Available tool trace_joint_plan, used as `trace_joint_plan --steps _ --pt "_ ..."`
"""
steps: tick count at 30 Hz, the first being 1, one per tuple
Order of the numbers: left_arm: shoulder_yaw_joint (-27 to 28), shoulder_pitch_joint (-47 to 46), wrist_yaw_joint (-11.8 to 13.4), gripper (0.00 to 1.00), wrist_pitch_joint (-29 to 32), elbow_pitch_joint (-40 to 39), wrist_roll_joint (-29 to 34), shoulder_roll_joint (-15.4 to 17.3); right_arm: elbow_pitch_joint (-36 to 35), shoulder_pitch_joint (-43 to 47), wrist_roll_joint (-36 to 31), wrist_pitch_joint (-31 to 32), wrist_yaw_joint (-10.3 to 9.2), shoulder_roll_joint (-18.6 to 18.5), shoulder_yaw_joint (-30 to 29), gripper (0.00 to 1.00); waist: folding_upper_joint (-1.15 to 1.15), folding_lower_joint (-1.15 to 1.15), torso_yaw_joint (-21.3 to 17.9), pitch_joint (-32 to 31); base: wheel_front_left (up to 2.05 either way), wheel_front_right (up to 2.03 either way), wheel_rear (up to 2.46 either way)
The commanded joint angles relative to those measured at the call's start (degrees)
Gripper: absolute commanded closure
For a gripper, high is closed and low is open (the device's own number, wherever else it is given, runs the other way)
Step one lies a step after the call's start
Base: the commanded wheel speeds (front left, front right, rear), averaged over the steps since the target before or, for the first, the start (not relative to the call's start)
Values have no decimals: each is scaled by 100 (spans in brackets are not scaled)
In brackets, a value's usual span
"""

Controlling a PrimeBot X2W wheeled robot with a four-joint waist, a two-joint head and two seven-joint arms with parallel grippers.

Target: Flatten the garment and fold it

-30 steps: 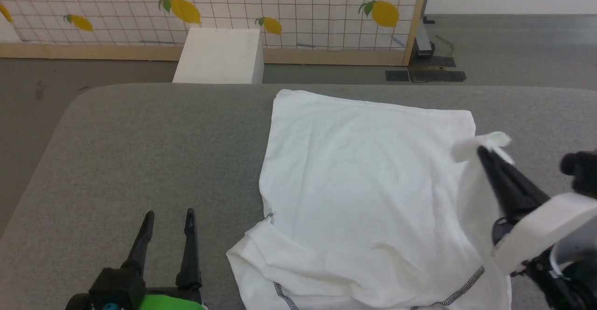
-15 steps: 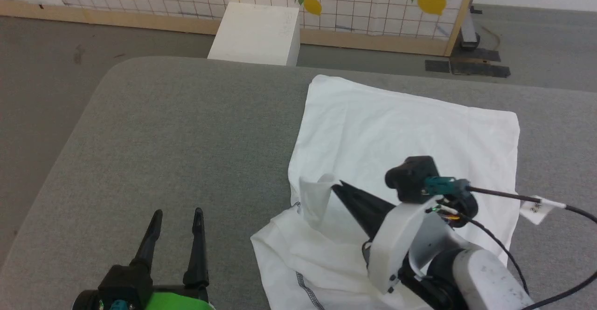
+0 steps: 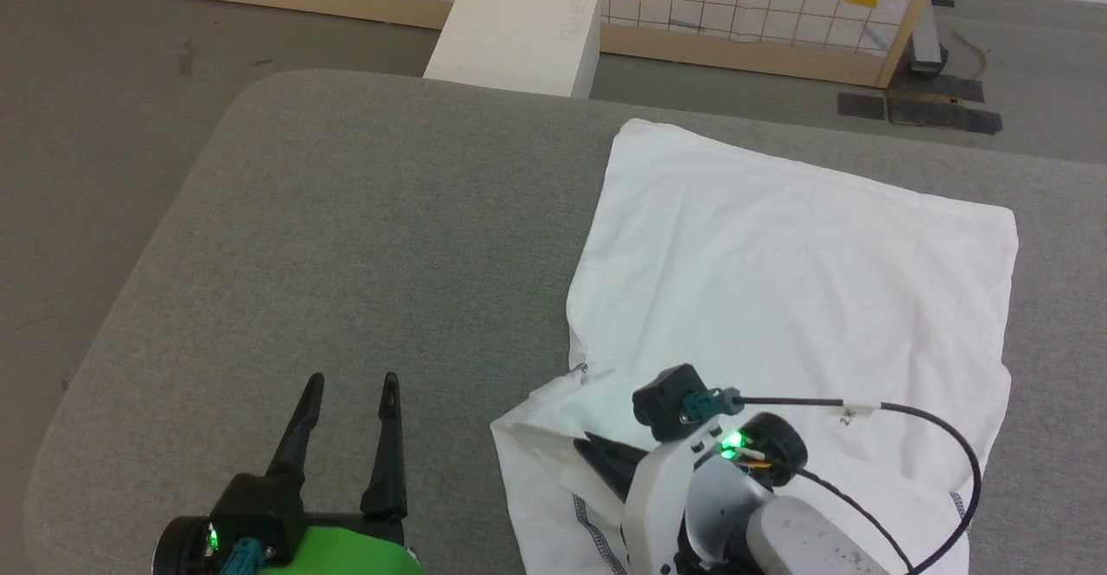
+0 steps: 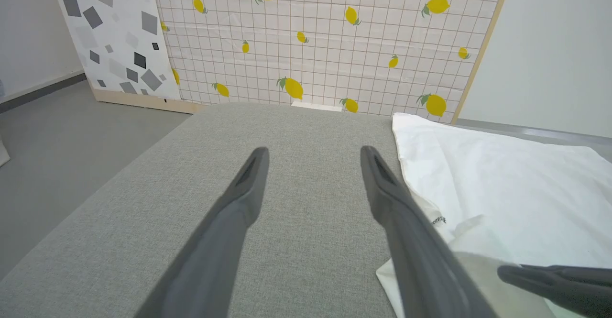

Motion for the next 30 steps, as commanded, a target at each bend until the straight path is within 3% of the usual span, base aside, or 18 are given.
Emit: trace_joint_plan --steps 1,7,8,9,13,17,25,30 --pt "-13 -116 -26 0 25 21 48 -5 155 -87 -8 -82 -8 40 32 100 0 0 13 -4 0 0 0" --pt "-60 -170 -59 0 51 67 47 8 699 -161 90 -336 -8 100 208 97 0 0 -7 -77 0 0 0" --pt "-61 -169 -57 0 47 71 55 19 761 -177 123 -397 -8 107 225 29 0 0 -26 -104 0 0 0" --pt "-59 -161 -53 0 46 76 59 29 798 -192 155 -445 -8 112 235 0 0 0 -49 -132 0 0 0" --pt "-40 -93 -26 0 58 61 59 86 720 -254 432 -643 -8 125 173 0 0 0 -198 -258 0 0 0" --pt "-15 -18 -1 0 92 -7 59 165 221 -184 635 -808 -8 127 -357 0 0 0 -408 -357 0 0 0" --pt "-25 100 27 0 135 -156 98 289 -1500 778 -271 -884 -8 -96 -2572 0 0 0 -821 -467 0 0 0" --pt "7 172 58 0 50 -212 113 313 -2733 1653 -927 -953 -8 50 -4068 0 0 0 -1098 -443 0 0 0"
